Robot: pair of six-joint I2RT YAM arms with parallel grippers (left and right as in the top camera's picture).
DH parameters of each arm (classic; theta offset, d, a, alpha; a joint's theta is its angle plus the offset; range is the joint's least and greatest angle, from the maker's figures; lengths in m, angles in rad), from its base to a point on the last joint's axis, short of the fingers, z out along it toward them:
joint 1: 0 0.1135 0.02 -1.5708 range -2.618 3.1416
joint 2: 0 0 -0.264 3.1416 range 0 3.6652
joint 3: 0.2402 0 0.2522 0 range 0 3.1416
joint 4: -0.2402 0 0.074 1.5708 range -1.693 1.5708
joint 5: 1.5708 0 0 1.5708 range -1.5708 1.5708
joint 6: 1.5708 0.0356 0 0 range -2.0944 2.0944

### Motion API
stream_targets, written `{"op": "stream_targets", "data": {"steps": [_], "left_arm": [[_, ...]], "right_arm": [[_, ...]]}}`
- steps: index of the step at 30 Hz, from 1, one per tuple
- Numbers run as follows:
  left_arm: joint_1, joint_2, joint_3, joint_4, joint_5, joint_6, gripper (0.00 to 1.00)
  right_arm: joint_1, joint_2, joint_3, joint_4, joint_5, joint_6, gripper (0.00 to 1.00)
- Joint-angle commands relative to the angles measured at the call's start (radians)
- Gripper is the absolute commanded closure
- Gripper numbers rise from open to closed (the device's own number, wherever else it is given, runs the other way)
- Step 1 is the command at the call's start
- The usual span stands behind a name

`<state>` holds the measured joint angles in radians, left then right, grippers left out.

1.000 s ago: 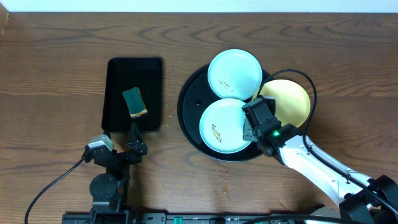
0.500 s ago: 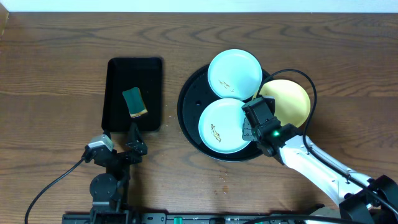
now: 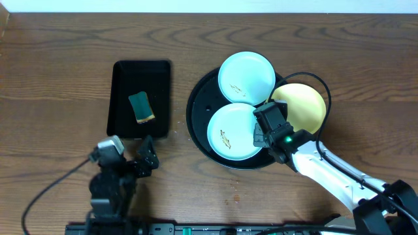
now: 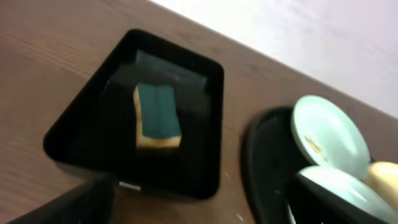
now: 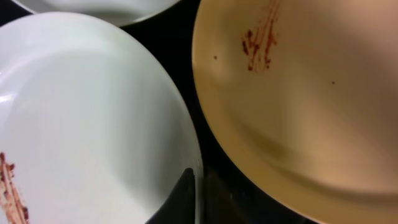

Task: Clean dirty plates on tray and stack at the side
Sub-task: 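Reach the left gripper down to the green sponge in the black tray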

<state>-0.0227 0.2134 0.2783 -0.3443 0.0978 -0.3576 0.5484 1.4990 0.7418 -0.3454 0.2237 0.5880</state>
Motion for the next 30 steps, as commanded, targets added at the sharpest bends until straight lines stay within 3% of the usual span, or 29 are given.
{"op": "stream_targets", "data": {"steps": [1, 7, 11, 14, 20, 24, 30], "left_arm": [[-0.001, 0.206, 0.252, -0.068, 0.029, 0.067, 0.11], [-0.001, 0.66, 0.716, -0.4, 0.051, 0.201, 0.11], [-0.001, 0.872, 0.899, -0.458, 0.033, 0.234, 0.11], [-0.001, 0.955, 0.934, -0.486, 0.034, 0.23, 0.11], [-0.001, 1.024, 0.934, -0.573, -0.007, 0.23, 0.11], [0.0, 1.028, 0.933, -0.615, -0.108, 0.201, 0.11], [0.0, 1.033, 0.903, -0.62, -0.106, 0.149, 0.11]], "right_arm": [[-0.001, 0.016, -0.005, 0.005, 0.004, -0.01, 0.85], [-0.001, 0.018, -0.005, 0.006, 0.004, -0.01, 0.72], [-0.002, 0.02, -0.005, 0.006, 0.004, -0.02, 0.66], [-0.002, 0.02, -0.005, 0.005, 0.004, -0.048, 0.69], [-0.002, 0.022, -0.005, -0.033, -0.021, -0.047, 0.86], [-0.01, 0.023, -0.005, -0.047, -0.018, -0.043, 0.82], [-0.015, 0.023, -0.005, -0.051, -0.014, -0.043, 0.78]]}}
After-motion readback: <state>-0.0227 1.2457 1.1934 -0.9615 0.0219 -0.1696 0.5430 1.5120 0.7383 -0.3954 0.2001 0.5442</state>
